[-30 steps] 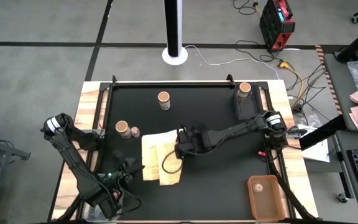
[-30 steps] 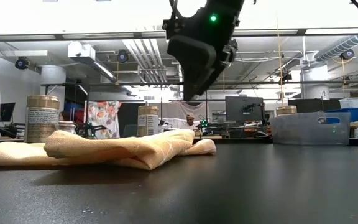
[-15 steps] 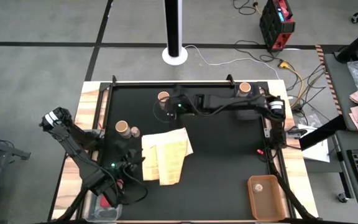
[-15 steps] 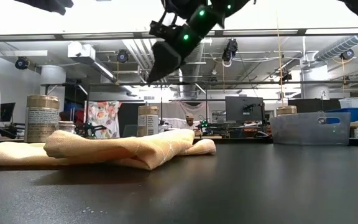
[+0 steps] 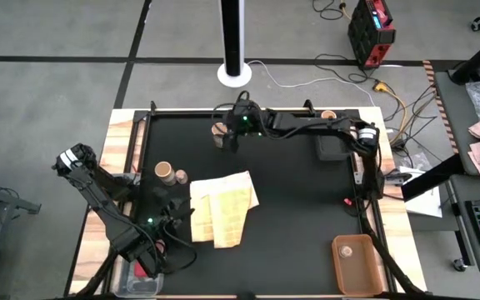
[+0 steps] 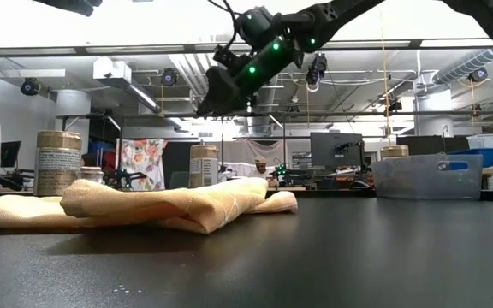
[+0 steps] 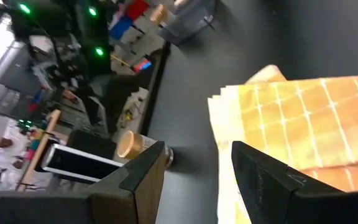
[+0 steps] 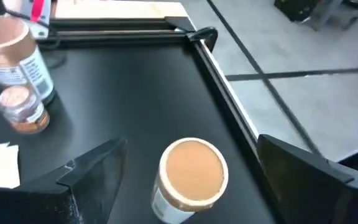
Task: Sort spices by type
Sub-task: Put the top golden spice bottle into black bin
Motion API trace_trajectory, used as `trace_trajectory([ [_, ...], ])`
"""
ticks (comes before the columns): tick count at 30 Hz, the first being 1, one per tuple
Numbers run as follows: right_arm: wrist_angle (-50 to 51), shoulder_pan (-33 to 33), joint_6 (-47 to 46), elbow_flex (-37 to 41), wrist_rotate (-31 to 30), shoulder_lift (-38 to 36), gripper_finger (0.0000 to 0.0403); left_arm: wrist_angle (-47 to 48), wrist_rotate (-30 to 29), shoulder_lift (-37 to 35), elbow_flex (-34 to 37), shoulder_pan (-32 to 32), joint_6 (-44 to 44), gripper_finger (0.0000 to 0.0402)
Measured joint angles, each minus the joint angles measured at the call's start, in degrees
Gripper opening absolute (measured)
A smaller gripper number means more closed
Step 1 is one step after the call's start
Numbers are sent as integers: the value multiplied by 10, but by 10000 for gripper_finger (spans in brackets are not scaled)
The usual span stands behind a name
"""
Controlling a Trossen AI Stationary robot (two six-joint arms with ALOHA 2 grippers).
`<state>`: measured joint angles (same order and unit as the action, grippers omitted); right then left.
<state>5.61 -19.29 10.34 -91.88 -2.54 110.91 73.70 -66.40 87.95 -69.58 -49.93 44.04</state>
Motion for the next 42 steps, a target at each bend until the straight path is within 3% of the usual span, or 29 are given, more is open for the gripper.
trace_trajectory([
  [3, -28, -12, -17, 0, 34, 21, 348, 3, -21, 0, 0, 0, 0, 171],
  [8, -34, -14, -36, 0, 41, 48, 352, 6, -27, 0, 0, 1, 0, 171],
  [42, -97, -2, 21, -8, 10, 104, 354, 7, -36, 0, 0, 2, 20, 171],
])
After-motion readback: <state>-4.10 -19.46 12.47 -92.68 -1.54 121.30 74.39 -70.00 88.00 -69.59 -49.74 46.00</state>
